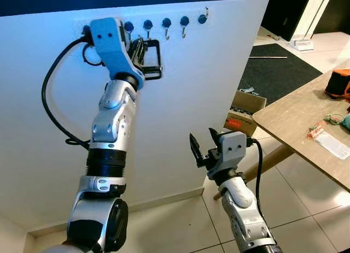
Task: Hang keys on a hook
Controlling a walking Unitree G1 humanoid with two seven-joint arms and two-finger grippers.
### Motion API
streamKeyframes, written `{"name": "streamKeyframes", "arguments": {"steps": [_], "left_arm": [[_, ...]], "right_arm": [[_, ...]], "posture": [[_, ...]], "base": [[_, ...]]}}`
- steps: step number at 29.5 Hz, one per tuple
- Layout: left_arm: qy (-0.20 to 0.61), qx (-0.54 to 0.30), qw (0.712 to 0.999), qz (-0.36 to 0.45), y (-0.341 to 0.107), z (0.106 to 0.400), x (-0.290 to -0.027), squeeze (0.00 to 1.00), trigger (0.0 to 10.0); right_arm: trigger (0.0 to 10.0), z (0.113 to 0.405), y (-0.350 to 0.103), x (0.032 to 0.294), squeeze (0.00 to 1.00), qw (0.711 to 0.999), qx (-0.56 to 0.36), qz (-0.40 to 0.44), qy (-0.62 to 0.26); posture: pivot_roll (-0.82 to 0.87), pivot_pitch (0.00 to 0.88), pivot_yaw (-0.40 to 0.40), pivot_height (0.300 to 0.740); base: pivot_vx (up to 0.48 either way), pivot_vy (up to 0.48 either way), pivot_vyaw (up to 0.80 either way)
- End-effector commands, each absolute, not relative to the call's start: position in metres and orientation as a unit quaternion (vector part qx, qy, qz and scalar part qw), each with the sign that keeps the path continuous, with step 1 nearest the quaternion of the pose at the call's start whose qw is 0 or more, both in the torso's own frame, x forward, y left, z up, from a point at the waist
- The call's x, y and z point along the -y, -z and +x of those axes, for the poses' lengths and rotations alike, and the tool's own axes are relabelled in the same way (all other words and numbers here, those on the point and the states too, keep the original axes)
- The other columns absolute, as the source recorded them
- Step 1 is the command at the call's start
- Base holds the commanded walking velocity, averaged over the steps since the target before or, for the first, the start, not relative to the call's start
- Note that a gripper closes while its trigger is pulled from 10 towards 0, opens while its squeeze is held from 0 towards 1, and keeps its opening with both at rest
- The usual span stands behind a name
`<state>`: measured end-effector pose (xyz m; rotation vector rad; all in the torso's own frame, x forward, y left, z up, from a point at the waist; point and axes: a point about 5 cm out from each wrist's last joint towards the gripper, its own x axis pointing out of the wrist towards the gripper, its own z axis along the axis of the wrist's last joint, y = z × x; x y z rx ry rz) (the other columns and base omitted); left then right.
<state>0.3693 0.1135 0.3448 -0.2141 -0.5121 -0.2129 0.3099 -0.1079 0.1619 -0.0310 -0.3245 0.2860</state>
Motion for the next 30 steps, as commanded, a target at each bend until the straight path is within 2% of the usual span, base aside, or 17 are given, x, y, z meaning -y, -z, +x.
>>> {"name": "streamKeyframes", "arguments": {"steps": [1,26,30], "left_arm": [[0.096,0.258,0.956,-0.103,-0.345,0.37,-0.121,0.0,10.0],[0.049,0.24,0.961,-0.129,-0.329,0.372,-0.141,0.0,10.0],[0.103,0.261,0.95,-0.138,-0.336,0.361,-0.135,0.0,10.0]], "right_arm": [[10.0,0.31,-0.159,0.106,0.0,0.978,0.151,-0.012,-0.144],[10.0,0.311,-0.158,0.105,0.0,0.977,0.147,-0.017,-0.156],[10.0,0.311,-0.158,0.105,0.0,0.977,0.146,-0.016,-0.157]], "posture": [[0.08,0.187,0.032,0.74],[0.08,0.174,0.011,0.74],[0.08,0.174,0.012,0.74]], "base": [[0.0,0.0,0.0],[0.0,0.0,0.0],[0.0,0.0,0.0]]}}
